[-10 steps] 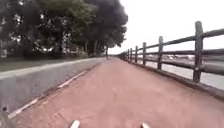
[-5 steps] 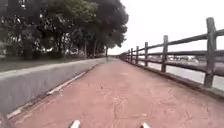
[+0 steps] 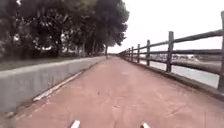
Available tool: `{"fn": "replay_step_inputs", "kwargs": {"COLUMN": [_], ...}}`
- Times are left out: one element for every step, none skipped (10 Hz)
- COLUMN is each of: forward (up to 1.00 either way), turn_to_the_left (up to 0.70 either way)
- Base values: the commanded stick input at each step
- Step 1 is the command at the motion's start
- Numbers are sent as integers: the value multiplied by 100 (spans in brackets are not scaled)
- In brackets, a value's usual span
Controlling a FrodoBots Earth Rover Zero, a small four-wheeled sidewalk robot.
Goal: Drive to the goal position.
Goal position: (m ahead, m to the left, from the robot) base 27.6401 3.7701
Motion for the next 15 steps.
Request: {"fn": "replay_step_inputs", "kwargs": {"forward": [70,70,70,70,70,70,70,70,70,70,70,70,70,70,70], "turn_to_the_left": [-29,-16,0,0,0,0,0,0,0,0,0,0,0,0,0]}}
